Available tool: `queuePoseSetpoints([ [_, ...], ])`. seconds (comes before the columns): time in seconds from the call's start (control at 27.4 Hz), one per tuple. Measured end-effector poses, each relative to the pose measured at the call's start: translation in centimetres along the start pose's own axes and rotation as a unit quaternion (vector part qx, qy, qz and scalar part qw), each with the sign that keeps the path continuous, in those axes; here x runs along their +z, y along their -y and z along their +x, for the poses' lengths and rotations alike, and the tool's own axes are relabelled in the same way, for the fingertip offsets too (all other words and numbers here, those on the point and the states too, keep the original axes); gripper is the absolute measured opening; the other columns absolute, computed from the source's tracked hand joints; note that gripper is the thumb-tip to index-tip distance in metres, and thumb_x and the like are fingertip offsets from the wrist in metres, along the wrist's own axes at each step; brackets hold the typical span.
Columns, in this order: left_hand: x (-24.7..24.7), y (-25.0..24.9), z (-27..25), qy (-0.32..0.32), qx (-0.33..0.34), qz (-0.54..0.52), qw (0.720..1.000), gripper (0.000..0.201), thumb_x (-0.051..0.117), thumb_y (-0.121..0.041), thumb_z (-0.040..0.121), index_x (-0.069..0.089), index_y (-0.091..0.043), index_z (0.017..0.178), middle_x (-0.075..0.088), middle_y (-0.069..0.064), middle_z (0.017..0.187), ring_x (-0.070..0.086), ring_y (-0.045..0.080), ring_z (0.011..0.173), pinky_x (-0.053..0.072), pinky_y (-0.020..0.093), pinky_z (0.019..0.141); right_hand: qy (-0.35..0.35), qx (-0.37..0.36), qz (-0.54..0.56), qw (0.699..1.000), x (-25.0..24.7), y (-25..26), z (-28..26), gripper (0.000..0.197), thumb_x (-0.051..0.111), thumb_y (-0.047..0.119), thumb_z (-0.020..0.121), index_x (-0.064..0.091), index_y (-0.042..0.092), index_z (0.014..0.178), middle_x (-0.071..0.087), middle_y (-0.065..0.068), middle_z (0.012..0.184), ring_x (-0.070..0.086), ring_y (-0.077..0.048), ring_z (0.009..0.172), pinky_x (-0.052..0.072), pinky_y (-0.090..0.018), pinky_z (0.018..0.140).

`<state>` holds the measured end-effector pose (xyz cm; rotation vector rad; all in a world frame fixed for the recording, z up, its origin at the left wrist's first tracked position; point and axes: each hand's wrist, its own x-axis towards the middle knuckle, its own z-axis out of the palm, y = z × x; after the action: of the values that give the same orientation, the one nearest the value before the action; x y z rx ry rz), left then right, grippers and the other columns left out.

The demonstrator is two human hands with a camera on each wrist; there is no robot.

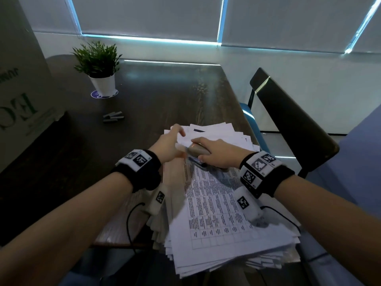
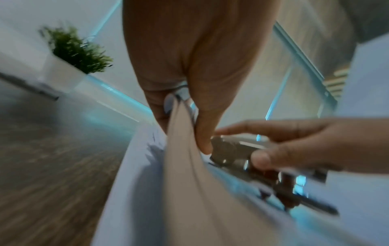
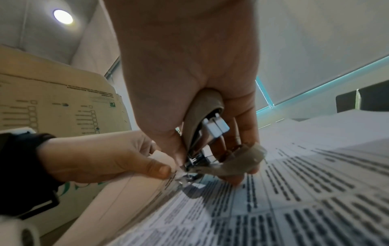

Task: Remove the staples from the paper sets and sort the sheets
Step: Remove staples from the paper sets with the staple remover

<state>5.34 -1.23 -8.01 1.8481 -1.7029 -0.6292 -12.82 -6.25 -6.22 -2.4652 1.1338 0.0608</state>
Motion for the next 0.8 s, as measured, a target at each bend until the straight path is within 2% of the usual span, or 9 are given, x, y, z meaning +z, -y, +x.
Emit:
queuePoseSetpoints([
  [0.07,0.6,-0.2,-0.1,0.009,0.011,0.066,0.998,0.049,0.075,-0.017,0.076,0.041,-0.025,0.11,0.054,0.011,0.108,0.054,0.029,0.1,0.047,0.038,0.08,0.001,0.0,-0.016,1.0,0.0,0.0,-0.3,0.06,0.052,0.031,0.098,0.026,0.029,0.151,0.058,-0.014,0.132,0.058,-0.029,0.109,0.042,-0.034,0.09],
  [0.11,1.0,-0.1,-0.1,0.013,0.003,0.135,0.991,0.053,0.076,-0.028,0.075,0.043,-0.027,0.116,0.048,0.009,0.122,0.046,0.031,0.115,0.042,0.041,0.092,-0.002,0.001,-0.023,1.0,0.0,0.0,-0.5,0.059,0.051,0.03,0.098,0.025,0.028,0.152,0.058,-0.014,0.132,0.058,-0.029,0.11,0.041,-0.034,0.09],
  [0.22,1.7,0.7,-0.3,0.094,-0.04,0.253,0.962,0.088,0.068,-0.063,0.072,0.024,-0.04,0.144,0.007,0.009,0.157,0.006,0.032,0.144,0.016,0.05,0.115,-0.013,0.001,-0.07,0.997,0.1,0.3,-1.1,0.058,0.049,0.031,0.099,0.026,0.028,0.153,0.061,-0.015,0.128,0.058,-0.03,0.109,0.041,-0.034,0.086],
  [0.29,1.8,0.9,-0.3,0.171,-0.051,0.241,0.954,0.105,0.063,-0.069,0.073,0.001,-0.037,0.151,-0.016,0.01,0.159,-0.009,0.032,0.146,0.007,0.056,0.117,-0.019,-0.007,-0.095,0.995,0.4,0.8,-1.3,0.057,0.047,0.03,0.1,0.026,0.027,0.153,0.062,-0.015,0.125,0.059,-0.031,0.107,0.043,-0.035,0.086],
  [0.37,2.1,1.2,-0.3,0.203,-0.055,0.242,0.947,0.111,0.059,-0.071,0.073,-0.012,-0.035,0.15,-0.026,0.01,0.156,-0.015,0.032,0.145,0.003,0.059,0.115,-0.029,0.0,-0.09,0.996,1.0,1.2,-1.4,0.057,0.045,0.028,0.1,0.025,0.024,0.153,0.061,-0.016,0.126,0.06,-0.031,0.108,0.046,-0.038,0.088],
  [0.51,2.7,1.9,0.1,0.215,-0.065,0.227,0.948,0.114,0.057,-0.074,0.073,-0.02,-0.034,0.148,-0.032,0.01,0.153,-0.016,0.032,0.145,0.002,0.061,0.113,-0.01,-0.008,-0.11,0.994,1.9,1.8,-1.3,0.05,0.04,0.022,0.103,0.028,0.015,0.151,0.04,-0.012,0.15,0.049,-0.029,0.126,0.042,-0.042,0.102],
  [0.62,2.8,2.2,-0.2,0.196,-0.072,0.212,0.955,0.118,0.058,-0.076,0.069,-0.019,-0.034,0.148,-0.031,0.007,0.154,-0.014,0.035,0.145,0.003,0.062,0.112,0.005,-0.039,-0.135,0.99,1.6,2.0,-1.4,0.042,0.04,0.019,0.104,0.039,0.011,0.144,0.03,-0.009,0.155,0.046,-0.027,0.127,0.039,-0.038,0.101],
  [0.69,2.9,2.4,-0.3,0.181,-0.095,0.198,0.959,0.126,0.06,-0.08,0.063,-0.02,-0.032,0.148,-0.031,0.009,0.154,-0.012,0.039,0.145,0.004,0.061,0.114,0.006,-0.03,-0.077,0.997,0.9,1.4,-1.5,0.035,0.041,0.017,0.104,0.045,0.008,0.136,0.039,-0.01,0.146,0.055,-0.025,0.113,0.043,-0.03,0.092],
  [0.8,2.4,2.5,0.5,0.181,-0.124,0.182,0.959,0.142,0.063,-0.088,0.045,-0.016,-0.031,0.148,-0.02,0.018,0.156,-0.007,0.043,0.144,0.007,0.058,0.115,-0.046,0.034,0.007,0.998,-0.2,-0.6,-1.8,0.024,0.04,0.018,0.104,0.049,0.007,0.123,0.052,-0.01,0.122,0.057,-0.011,0.082,0.042,-0.016,0.065],
])
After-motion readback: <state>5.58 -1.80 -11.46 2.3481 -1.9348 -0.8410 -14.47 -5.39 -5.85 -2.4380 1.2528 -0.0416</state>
